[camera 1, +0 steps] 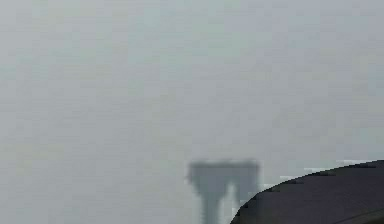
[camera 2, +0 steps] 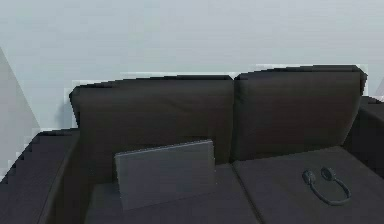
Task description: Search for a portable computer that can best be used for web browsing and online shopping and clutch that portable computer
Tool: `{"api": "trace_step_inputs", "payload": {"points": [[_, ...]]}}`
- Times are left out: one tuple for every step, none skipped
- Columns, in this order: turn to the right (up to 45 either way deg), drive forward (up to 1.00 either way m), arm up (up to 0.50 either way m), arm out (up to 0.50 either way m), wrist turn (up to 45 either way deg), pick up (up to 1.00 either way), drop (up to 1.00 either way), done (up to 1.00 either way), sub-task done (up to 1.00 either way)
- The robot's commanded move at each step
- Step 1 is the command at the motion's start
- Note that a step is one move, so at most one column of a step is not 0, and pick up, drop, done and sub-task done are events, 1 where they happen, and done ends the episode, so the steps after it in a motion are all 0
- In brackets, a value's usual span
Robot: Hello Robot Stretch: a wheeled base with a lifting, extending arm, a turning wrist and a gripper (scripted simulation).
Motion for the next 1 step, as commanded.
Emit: {"api": "trace_step_inputs", "payload": {"points": [[0.0, 0.00, 0.00, 0.42, 0.0, 0.00, 0.00, 0.00, 0.00]]}}
